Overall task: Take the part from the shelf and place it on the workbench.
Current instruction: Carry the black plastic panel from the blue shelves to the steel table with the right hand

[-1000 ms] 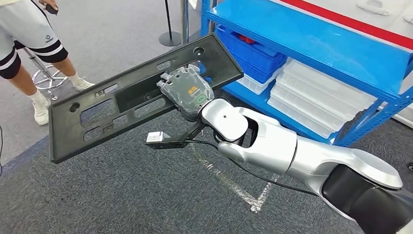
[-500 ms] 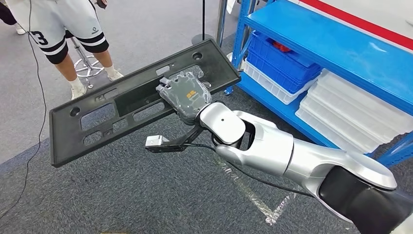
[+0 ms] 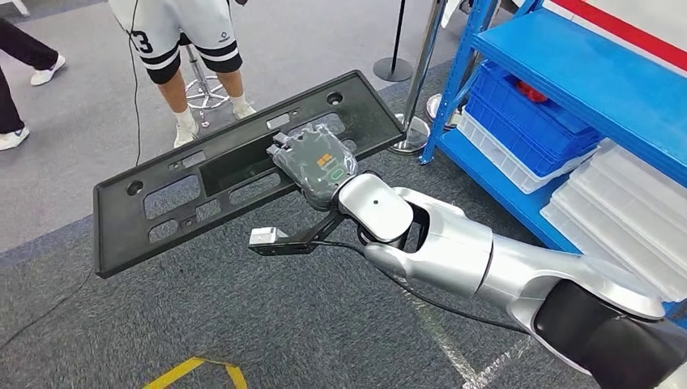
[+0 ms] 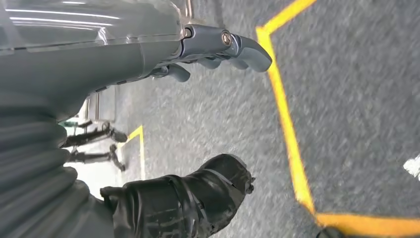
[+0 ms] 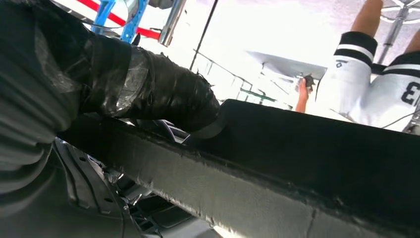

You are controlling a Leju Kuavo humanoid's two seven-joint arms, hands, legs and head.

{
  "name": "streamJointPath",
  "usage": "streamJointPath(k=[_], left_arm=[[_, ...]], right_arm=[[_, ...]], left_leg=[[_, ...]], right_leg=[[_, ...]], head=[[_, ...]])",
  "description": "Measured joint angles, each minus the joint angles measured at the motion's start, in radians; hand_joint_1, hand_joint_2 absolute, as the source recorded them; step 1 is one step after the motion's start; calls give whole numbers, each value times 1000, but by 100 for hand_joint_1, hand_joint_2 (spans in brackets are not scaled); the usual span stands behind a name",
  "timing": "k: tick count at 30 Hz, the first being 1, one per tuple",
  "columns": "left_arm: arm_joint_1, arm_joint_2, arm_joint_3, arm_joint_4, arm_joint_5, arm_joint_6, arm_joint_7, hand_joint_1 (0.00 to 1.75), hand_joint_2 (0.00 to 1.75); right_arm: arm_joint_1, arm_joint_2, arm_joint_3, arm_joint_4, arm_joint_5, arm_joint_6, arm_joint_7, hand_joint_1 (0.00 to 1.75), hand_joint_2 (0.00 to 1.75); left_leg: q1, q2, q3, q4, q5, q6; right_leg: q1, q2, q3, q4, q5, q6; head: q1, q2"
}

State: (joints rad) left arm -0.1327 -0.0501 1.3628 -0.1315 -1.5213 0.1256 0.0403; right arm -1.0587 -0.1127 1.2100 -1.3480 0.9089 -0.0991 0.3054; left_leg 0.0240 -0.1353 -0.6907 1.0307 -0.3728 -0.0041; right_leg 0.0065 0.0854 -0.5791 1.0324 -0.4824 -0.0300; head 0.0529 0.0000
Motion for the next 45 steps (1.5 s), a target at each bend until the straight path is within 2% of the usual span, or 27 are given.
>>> streamJointPath(k=[1, 3, 5, 7, 8, 9, 10, 13, 14, 16, 17, 19, 21, 23, 24, 26, 27, 28, 30, 32, 34, 36, 38, 39, 41, 43, 45], left_arm=[[1, 0, 0, 0, -1, 0, 2, 0, 175], [5, -1, 0, 0, -5, 1, 6, 0, 175], [5, -4, -1, 1, -7, 1, 9, 0, 175], [1, -6, -1, 1, -7, 1, 10, 0, 175], [0, -7, -1, 1, -7, 1, 10, 0, 175], [0, -7, -1, 1, -8, 1, 10, 0, 175], [0, -7, -1, 1, -9, 1, 10, 0, 175], [1, -8, -1, 1, -13, 2, 8, 0, 175], [1, -9, -2, 1, -15, 2, 7, 0, 175], [3, -10, -2, 1, -18, 4, 6, 0, 175], [4, -12, -2, 1, -18, 5, 5, 0, 175], [6, -14, -2, 1, -20, 6, 5, 0, 175], [5, -16, -2, 1, -21, 7, 5, 0, 175], [4, -17, -2, 1, -21, 4, 6, 0, 175], [4, -17, -2, 1, -21, 2, 6, 0, 175], [4, -17, -2, 1, -22, -4, 6, 0, 175], [4, -17, -2, 1, -22, -6, 7, 0, 175], [4, -17, -2, 1, -22, -7, 7, 0, 175], [3, -17, -1, 1, -22, -8, 7, 0, 175], [4, -17, 0, 1, -22, -8, 8, 0, 175], [9, -19, 0, 1, -22, -8, 9, 0, 175], [10, -19, 0, 1, -23, -8, 10, 0, 175], [8, -18, 0, 1, -24, -8, 11, 0, 175], [8, -18, 0, 1, -25, -8, 11, 0, 175], [8, -18, 0, 1, -27, -8, 11, 0, 175], [8, -17, 0, 1, -28, -8, 10, 0, 175], [6, -17, 0, 1, -28, -8, 10, 0, 175]], right_arm=[[0, 0, 0, 0, 0, 1, 0, 175, 175], [0, 0, 0, 0, 0, 4, 0, 175, 175], [0, 0, 0, 0, 0, 7, 0, 175, 175], [2, 0, 0, 0, 0, 10, 0, 175, 175], [3, -1, 0, 0, 0, 12, 0, 175, 175], [5, -1, 1, 0, 0, 14, 0, 175, 175], [5, -1, 1, 0, 0, 15, 0, 175, 175], [5, -1, 1, 0, 0, 17, -1, 175, 175], [5, -2, 1, 0, 0, 18, -1, 175, 175], [5, -2, 1, 0, -2, 26, -1, 175, 175], [4, -2, 1, 0, -5, 34, 0, 175, 175], [-2, -4, 1, -1, -9, 52, 5, 175, 175], [-13, -11, 1, -1, -12, 67, 14, 175, 175], [-24, -20, 1, 1, -18, 84, 23, 175, 175], [-31, -24, 1, 1, -21, 96, 28, 175, 175], [-52, -34, 1, 3, -29, 123, 40, 175, 175], [-66, -40, 1, 4, -34, 134, 46, 175, 175], [-82, -46, 1, 4, -40, 144, 52, 175, 175], [-113, -57, 1, 6, -53, 165, 65, 175, 175], [-134, -66, 1, 7, -64, 185, 76, 175, 175], [-149, -73, 1, 7, -71, 197, 84, 175, 175], [-165, -77, 1, 8, -78, 206, 91, 175, 175], [-179, -83, 1, 8, -87, 213, 98, 175, 175], [-183, -87, 1, 8, -91, 217, 102, 175, 175], [-192, -94, 1, 8, -98, 222, 109, 175, 175], [-205, -100, 1, 8, -102, 225, 114, 175, 175], [-219, -107, 1, 7, -105, 226, 117, 175, 175]], left_leg=[[2, -10, -2, -5, 5, -7], [-2, 28, -13, 10, -4, -16], [-5, 99, -49, 93, -57, -22], [-2, 125, -95, 208, -117, -27], [-2, 128, -105, 241, -129, -29], [-2, 131, -97, 240, -125, -30], [-2, 136, -69, 201, -105, -28], [-14, 180, 41, 23, -52, -12], [-18, 188, 53, -1, -50, -5], [-20, 172, 50, -7, -47, 6], [-17, 162, 50, -11, -44, 10], [-11, 145, 52, -19, -37, 20], [-10, 127, 50, -21, -33, 25], [-9, 104, 48, -20, -32, 27], [-8, 91, 48, -19, -32, 27], [-6, 65, 47, -14, -33, 25], [-4, 54, 45, -10, -34, 22], [-3, 42, 39, -6, -34, 17], [0, 20, 25, -4, -27, 2], [6, 1, 17, -8, -19, -13], [3, 44, 1, 21, -38, -22], [-1, 111, -43, 125, -97, -24], [-2, 129, -89, 243, -148, -23], [-2, 131, -95, 265, -151, -20], [-6, 136, -51, 198, -112, -11], [-17, 166, 20, 68, -69, 2], [-30, 186, 51, 5, -59, 15]], right_leg=[[0, -11, 3, -5, 4, 0], [-4, -38, 13, -23, 15, -2], [-5, -66, 21, -35, 23, -6], [-2, -95, 19, -35, 24, -9], [-1, -110, 17, -33, 24, -9], [0, -125, 15, -32, 23, -9], [1, -139, 14, -31, 21, -7], [9, -176, 12, -24, 14, 3], [12, -185, 11, -22, 12, 8], [15, -203, 11, -21, 10, 15], [13, -199, 10, -18, 5, 20], [8, -152, -11, 29, -30, 30], [2, -99, -67, 148, -89, 37], [-4, -87, -121, 254, -117, 41], [-7, -86, -128, 260, -104, 42], [-16, -72, -94, 169, -33, 44], [-21, -46, -68, 105, -1, 45], [-25, -22, -46, 50, 19, 45], [-26, 5, -30, 6, 24, 44], [-23, -19, -27, -2, 27, 35], [-22, -45, -23, -11, 34, 22], [-17, -69, -21, -13, 37, 12], [-10, -95, -21, -11, 35, 7], [-7, -108, -21, -9, 34, 6], [-1, -133, -21, -7, 31, 4], [5, -154, -21, -5, 28, 6], [8, -174, -23, -5, 27, 11]], head=[[0, 0], [-3, 0], [-5, 0], [-6, 0], [-7, 0], [-7, 0], [-7, 0], [-6, 0], [-5, 0], [-1, 0], [-1, 0], [-1, 0], [-1, 0], [-1, 0], [-1, 0], [-1, 0], [-1, 0], [-2, 0], [-3, 0], [-2, 0], [-5, 0], [-9, 0], [-11, 0], [-11, 0], [-11, 0], [-10, 0], [-10, 0]])
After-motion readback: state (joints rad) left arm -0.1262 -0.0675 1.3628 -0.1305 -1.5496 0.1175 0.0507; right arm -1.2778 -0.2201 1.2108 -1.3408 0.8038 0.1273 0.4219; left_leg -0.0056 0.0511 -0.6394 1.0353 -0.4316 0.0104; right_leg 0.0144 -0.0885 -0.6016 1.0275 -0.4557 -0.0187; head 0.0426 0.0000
